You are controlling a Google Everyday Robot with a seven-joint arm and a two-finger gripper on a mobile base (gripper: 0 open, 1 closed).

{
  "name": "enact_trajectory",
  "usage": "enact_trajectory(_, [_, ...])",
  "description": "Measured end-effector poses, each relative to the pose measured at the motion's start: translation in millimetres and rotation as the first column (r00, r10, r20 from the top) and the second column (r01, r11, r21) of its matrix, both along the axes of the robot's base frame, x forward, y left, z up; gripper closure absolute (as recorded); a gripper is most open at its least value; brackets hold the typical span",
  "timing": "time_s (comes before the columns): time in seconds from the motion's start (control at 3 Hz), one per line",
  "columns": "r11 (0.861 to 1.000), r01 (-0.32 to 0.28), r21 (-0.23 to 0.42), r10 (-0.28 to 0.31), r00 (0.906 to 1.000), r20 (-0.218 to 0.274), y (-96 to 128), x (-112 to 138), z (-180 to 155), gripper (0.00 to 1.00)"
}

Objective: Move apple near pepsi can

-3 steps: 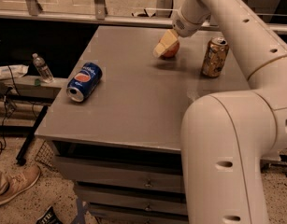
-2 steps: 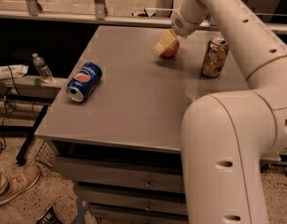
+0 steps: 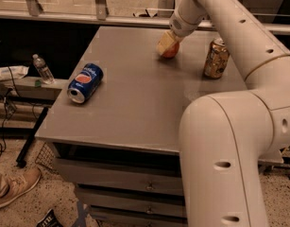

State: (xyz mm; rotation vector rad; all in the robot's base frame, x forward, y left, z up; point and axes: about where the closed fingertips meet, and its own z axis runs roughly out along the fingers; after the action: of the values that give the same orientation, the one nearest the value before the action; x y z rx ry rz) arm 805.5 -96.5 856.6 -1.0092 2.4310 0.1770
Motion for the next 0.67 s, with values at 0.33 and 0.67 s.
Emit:
enact_trajectory(0.33, [0.99, -0.139, 0.012, 0.138, 0.9873, 0.079, 15, -16, 36, 0.95])
enact_trajectory(0.67, [0.946, -0.322, -0.012, 0.321, 0.9349, 0.152, 39, -49, 70, 1.0])
